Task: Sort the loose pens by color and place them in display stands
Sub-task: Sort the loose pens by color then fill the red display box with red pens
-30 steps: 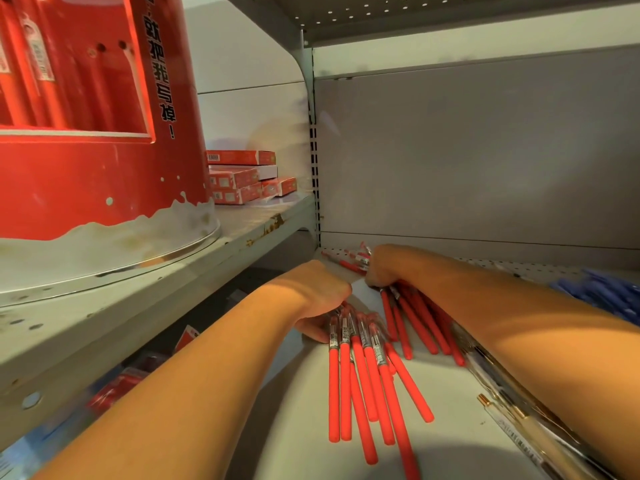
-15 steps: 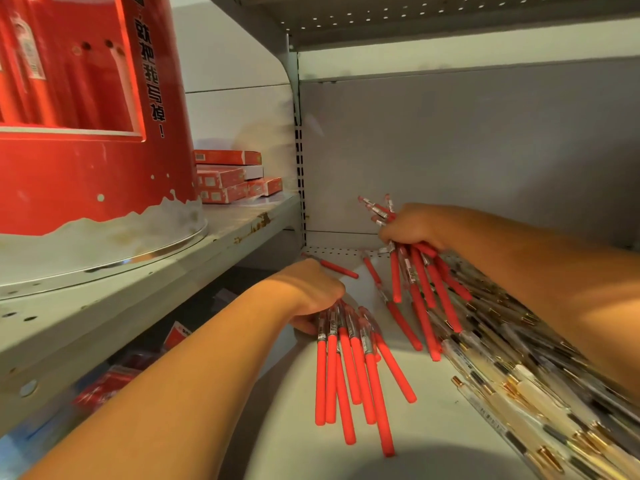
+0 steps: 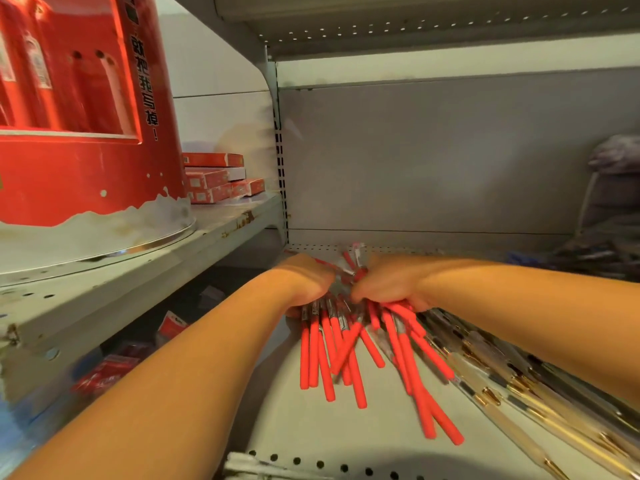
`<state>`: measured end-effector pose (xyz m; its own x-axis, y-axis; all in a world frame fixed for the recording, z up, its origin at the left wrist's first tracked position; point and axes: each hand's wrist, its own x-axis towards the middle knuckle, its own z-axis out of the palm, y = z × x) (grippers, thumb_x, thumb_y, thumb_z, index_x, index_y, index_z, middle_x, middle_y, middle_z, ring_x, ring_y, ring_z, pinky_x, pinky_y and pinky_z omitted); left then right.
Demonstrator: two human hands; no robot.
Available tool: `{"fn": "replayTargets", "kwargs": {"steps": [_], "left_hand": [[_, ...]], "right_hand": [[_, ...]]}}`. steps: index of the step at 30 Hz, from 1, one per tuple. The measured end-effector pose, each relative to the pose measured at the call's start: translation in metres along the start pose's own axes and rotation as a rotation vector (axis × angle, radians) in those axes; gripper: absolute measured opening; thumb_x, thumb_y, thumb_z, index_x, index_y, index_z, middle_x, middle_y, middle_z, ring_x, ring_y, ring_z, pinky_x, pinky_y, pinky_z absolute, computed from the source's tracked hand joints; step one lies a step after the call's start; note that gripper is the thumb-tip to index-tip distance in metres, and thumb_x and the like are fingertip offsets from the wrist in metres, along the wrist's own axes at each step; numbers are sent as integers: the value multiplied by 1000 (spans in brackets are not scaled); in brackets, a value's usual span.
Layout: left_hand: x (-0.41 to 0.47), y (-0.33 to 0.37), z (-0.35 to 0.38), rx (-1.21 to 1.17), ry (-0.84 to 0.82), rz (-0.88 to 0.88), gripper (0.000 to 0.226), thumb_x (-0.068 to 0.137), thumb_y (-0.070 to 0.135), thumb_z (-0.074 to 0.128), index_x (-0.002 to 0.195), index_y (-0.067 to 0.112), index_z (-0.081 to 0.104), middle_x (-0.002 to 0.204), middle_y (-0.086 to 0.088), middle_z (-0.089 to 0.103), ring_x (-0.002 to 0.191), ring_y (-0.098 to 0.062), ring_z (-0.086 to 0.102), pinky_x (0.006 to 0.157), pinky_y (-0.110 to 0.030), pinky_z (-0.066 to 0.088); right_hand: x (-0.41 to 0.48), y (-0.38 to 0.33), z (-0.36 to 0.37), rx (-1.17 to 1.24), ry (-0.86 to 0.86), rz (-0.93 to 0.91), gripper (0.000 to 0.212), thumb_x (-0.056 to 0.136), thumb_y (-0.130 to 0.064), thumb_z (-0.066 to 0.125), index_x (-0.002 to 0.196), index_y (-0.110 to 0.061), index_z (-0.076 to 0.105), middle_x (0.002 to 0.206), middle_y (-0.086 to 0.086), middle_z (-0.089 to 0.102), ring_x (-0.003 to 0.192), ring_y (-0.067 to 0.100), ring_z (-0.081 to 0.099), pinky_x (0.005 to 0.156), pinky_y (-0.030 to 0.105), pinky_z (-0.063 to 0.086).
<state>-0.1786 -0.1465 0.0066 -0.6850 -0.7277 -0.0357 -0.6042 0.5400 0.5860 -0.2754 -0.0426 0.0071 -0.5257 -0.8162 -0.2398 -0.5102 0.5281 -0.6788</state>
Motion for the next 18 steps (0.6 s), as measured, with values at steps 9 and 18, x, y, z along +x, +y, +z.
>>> {"fn": "replayTargets", "kwargs": {"steps": [9, 18], "left_hand": [[-12, 10, 8, 172, -42, 151, 30, 98, 44, 48, 106, 19, 63, 102, -3, 66, 86, -19, 59, 71, -25, 46], [-25, 11, 14, 262, -124, 147, 66, 96, 63, 41, 142, 16, 47, 146, -9, 48, 129, -26, 47, 90, -27, 34]], "right_hand": [[-48, 2, -5, -169, -60, -67, 12, 94, -32, 60, 90, -21, 58, 100, 2, 67, 90, 15, 64, 73, 27, 48], [-88, 38, -26, -399, -138, -395, 66, 82, -63, 64, 139, -45, 34, 136, -27, 45, 112, -9, 52, 100, 17, 43]]}}
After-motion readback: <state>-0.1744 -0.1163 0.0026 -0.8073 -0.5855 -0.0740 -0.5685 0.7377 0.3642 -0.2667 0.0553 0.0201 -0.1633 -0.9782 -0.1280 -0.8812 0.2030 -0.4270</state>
